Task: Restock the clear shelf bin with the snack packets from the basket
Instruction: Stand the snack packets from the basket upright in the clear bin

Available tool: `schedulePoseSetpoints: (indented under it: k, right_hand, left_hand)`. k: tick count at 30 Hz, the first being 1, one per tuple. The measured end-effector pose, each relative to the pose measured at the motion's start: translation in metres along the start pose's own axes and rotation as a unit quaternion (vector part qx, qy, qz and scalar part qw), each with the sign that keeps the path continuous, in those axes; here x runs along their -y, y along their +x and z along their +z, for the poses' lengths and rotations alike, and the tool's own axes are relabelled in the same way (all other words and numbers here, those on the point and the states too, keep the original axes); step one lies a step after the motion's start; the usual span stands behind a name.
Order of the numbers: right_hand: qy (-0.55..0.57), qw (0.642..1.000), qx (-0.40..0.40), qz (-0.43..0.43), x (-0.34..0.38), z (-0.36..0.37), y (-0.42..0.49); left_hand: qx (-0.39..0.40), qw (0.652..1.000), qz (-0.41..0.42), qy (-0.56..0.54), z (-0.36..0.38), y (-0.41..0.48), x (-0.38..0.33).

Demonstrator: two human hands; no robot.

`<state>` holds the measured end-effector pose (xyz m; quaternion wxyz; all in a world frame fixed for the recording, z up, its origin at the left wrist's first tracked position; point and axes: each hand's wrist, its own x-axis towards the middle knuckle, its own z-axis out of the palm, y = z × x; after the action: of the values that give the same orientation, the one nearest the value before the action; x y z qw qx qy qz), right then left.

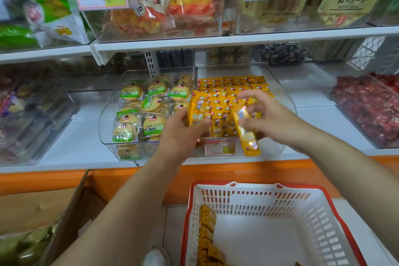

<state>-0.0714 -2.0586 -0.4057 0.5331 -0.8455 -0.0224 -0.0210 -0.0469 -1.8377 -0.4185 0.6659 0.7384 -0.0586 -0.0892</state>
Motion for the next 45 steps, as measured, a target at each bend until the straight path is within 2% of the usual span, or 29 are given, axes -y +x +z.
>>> schedulePoseSetpoints:
  k: [2, 4, 12, 20, 23, 25, 27, 30, 32, 35, 38, 43, 45]
  right_hand:
    - [-0.014, 0.996, -0.086, -0.011, -0.001, -0.007, 0.019]
    - [-0.024, 0.991, -0.129, -0.018, -0.006, -0.008, 0.038]
    - [-0.246, 0.967, -0.065, 0.003, -0.048, 0.027, 0.082]
    - [-0.297, 0.952, -0.073, 0.019, -0.060, 0.045, 0.080]
    - [-0.309, 0.945, -0.105, -0.001, -0.046, 0.029, 0.062]
    - [-0.253, 0.956, -0.142, -0.033, -0.035, 0.015, 0.042]
    - [-0.130, 0.979, -0.147, -0.046, -0.025, 0.003, 0.018]
    - [0.028, 0.997, -0.067, -0.037, -0.017, 0.000, -0.016]
    - [0.028, 0.999, -0.013, -0.041, -0.017, 0.000, -0.030]
    - [-0.023, 0.998, -0.018, -0.057, -0.020, -0.004, -0.039]
    - [0.075, 0.996, -0.045, -0.021, -0.023, -0.006, -0.046]
    - [0.228, 0.968, -0.095, 0.031, -0.027, -0.012, -0.047]
    - [0.238, 0.966, -0.097, 0.036, -0.027, -0.018, -0.044]
  left_hand:
    - [-0.009, 0.999, 0.004, 0.034, -0.009, 0.001, 0.002]
    - [-0.013, 0.999, 0.003, 0.044, -0.014, 0.001, 0.004]
    - [-0.026, 0.999, -0.004, 0.032, -0.025, 0.002, 0.010]
    - [-0.022, 0.999, -0.009, 0.031, -0.020, 0.003, 0.008]
    - [-0.009, 1.000, -0.012, 0.027, -0.014, 0.002, 0.007]
    - [0.014, 0.999, -0.019, 0.023, -0.009, 0.001, 0.008]
    - [0.054, 0.998, -0.028, 0.015, 0.000, -0.001, 0.008]
    - [0.123, 0.992, -0.025, 0.002, 0.018, -0.008, 0.008]
    - [0.153, 0.988, -0.003, 0.025, 0.030, -0.011, 0.008]
    - [0.146, 0.988, 0.021, 0.047, 0.040, -0.012, 0.005]
    - [0.106, 0.994, 0.010, 0.029, 0.043, -0.007, 0.001]
    - [0.130, 0.991, -0.012, -0.019, 0.050, -0.006, 0.000]
    - [0.130, 0.991, -0.015, -0.043, 0.053, -0.004, -0.001]
